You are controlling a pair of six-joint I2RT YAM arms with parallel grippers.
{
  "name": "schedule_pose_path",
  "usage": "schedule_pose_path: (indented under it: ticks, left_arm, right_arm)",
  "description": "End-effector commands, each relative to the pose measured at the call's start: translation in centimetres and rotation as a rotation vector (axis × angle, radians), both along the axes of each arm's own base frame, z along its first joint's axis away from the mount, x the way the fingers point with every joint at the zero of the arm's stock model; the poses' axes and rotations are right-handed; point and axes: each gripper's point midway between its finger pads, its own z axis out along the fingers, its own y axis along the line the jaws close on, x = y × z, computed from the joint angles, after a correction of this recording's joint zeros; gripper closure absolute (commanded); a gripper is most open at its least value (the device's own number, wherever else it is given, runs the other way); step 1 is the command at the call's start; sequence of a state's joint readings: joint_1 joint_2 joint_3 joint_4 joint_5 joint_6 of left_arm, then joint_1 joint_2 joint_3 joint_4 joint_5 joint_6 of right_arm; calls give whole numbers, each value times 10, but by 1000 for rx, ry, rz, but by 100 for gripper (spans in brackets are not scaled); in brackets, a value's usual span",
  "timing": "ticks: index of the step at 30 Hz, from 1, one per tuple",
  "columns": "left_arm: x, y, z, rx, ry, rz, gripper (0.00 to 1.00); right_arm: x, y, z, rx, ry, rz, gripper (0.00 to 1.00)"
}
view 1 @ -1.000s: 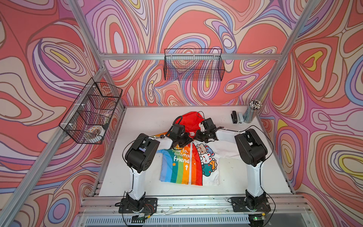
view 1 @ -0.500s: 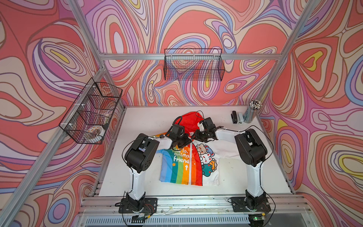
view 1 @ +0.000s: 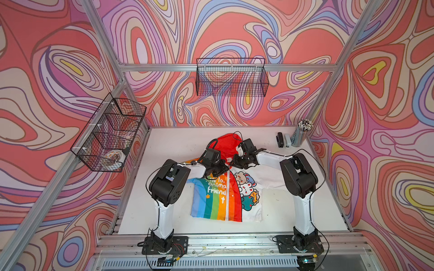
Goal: Unzip the jacket
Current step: Unzip the zipper on the jacket.
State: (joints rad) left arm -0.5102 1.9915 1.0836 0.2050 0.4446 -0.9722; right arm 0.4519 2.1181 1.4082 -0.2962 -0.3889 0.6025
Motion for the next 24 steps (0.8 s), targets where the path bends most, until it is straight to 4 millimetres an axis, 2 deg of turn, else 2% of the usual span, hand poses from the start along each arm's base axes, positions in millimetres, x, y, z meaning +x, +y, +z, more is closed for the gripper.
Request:
schedule_pose_path:
  ticks: [1, 7, 15, 24]
  left_arm:
    - [-3, 9, -6, 25, 19, 11, 100]
    - [-6, 15, -7, 51, 30, 12, 100]
    - [-9, 22, -6, 65, 33, 14, 100]
    - [-13, 22, -4, 59, 40, -3, 100]
  right_arm:
    - [-8, -10, -25, -63, 59, -11, 86]
    - [-3, -8, -14, -53, 28, -9, 100]
    - [5, -14, -2, -88, -21, -29, 100]
    - [13, -18, 5, -105, -49, -57, 100]
